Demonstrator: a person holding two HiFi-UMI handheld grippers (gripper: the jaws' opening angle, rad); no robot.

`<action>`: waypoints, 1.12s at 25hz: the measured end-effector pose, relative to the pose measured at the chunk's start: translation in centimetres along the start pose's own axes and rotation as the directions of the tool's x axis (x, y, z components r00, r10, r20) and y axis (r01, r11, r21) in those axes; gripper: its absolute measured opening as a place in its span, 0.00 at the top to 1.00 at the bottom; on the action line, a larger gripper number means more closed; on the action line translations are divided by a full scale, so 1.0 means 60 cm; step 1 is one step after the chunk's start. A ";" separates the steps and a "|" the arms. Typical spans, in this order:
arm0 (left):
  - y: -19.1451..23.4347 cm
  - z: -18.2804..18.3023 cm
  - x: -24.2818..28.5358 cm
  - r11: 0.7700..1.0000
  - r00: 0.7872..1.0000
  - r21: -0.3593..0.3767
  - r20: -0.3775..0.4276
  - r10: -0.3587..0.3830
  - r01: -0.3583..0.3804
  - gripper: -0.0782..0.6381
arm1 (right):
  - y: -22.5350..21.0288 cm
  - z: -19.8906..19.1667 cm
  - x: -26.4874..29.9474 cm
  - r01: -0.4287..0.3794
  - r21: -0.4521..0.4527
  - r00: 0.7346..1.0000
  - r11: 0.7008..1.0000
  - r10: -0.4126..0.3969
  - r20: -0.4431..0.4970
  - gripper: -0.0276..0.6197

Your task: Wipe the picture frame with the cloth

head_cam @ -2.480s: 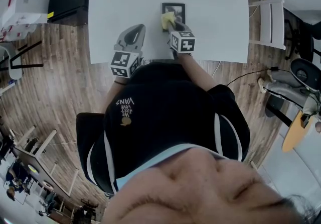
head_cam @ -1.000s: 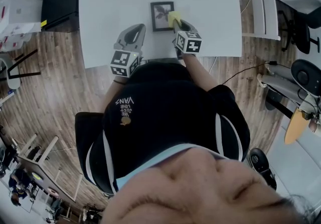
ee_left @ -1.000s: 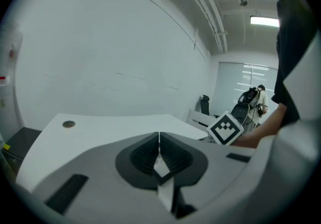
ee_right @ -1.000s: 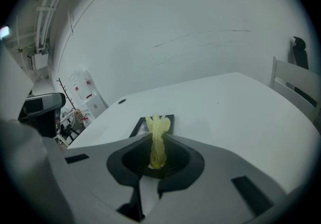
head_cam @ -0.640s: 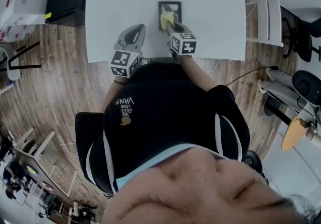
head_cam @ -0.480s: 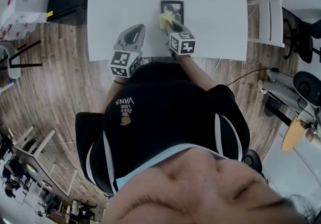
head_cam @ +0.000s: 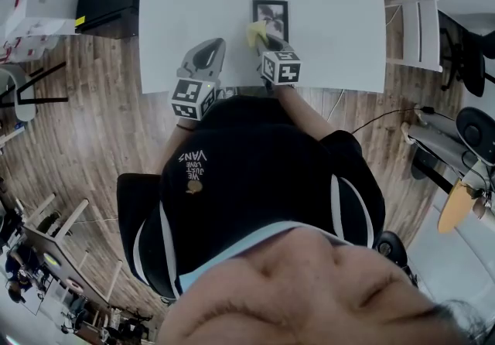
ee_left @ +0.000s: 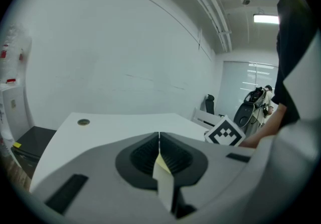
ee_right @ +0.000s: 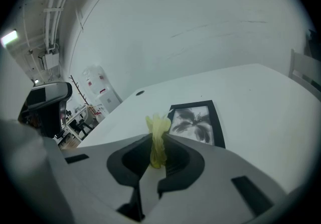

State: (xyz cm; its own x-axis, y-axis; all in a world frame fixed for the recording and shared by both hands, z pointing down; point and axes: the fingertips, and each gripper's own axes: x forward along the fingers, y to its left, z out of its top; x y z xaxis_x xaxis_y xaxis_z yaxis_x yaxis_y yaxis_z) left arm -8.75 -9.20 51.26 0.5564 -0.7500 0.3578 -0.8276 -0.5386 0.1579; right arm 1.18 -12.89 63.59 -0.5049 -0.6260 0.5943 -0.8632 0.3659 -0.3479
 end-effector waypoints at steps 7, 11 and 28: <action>-0.012 0.002 0.015 0.999 0.999 0.004 0.000 -0.035 0.035 0.87 | -0.032 -0.005 -0.015 0.052 0.004 0.999 0.999 -0.052 0.000 0.89; -0.021 0.006 0.029 0.998 0.999 0.005 -0.003 -0.055 0.055 0.87 | -0.057 -0.006 -0.025 0.077 0.014 0.997 0.997 -0.077 0.001 0.89; -0.069 0.016 0.077 0.991 0.991 0.019 -0.011 -0.135 0.135 0.87 | -0.160 -0.006 -0.094 0.199 0.061 0.979 0.978 -0.201 0.022 0.89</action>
State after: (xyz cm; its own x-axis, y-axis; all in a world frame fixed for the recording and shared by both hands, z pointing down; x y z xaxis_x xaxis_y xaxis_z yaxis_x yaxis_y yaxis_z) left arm -2.65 -10.79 51.40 0.6622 -0.6662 0.3430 -0.7432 -0.6422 0.1876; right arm 12.31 -12.65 63.81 -0.3214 -0.7019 0.6356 -0.9447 0.1914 -0.2663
